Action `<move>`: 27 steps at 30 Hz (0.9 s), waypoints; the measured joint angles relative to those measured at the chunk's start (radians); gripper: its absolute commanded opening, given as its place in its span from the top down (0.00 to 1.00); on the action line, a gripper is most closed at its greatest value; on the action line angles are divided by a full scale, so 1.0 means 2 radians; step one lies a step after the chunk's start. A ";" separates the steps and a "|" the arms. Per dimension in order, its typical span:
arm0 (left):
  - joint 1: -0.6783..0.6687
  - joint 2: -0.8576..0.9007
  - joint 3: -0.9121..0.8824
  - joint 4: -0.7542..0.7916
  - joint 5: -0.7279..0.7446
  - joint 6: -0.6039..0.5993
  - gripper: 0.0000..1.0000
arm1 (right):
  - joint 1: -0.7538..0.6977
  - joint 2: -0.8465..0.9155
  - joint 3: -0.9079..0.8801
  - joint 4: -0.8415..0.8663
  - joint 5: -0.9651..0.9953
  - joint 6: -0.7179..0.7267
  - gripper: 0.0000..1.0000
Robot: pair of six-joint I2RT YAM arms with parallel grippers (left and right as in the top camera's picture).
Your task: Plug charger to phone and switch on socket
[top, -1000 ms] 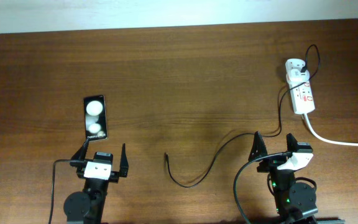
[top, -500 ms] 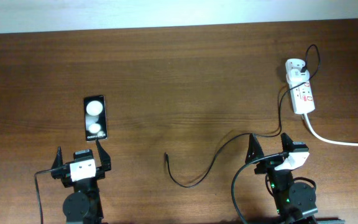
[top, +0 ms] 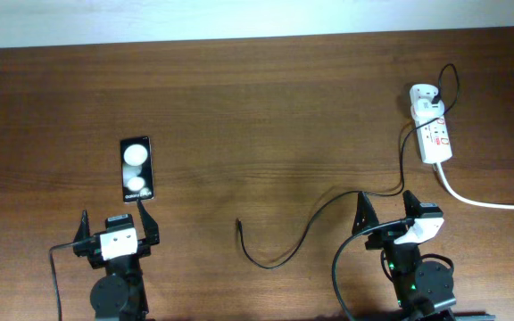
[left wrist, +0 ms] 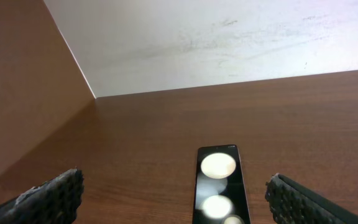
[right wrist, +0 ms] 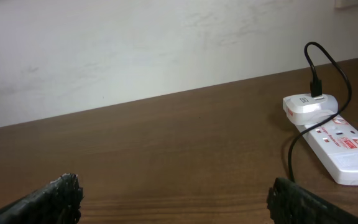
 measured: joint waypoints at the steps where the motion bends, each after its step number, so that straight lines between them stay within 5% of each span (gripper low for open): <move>1: 0.000 0.000 0.000 0.000 0.000 0.000 0.01 | 0.000 0.000 0.000 0.000 0.000 0.000 0.01; 23: 0.000 0.000 0.000 0.028 0.001 -0.029 0.01 | 0.000 0.000 0.000 0.000 0.000 0.000 0.01; 27: 0.000 0.000 0.010 -0.013 0.016 -0.038 0.01 | 0.000 0.000 0.000 0.000 0.000 0.000 0.01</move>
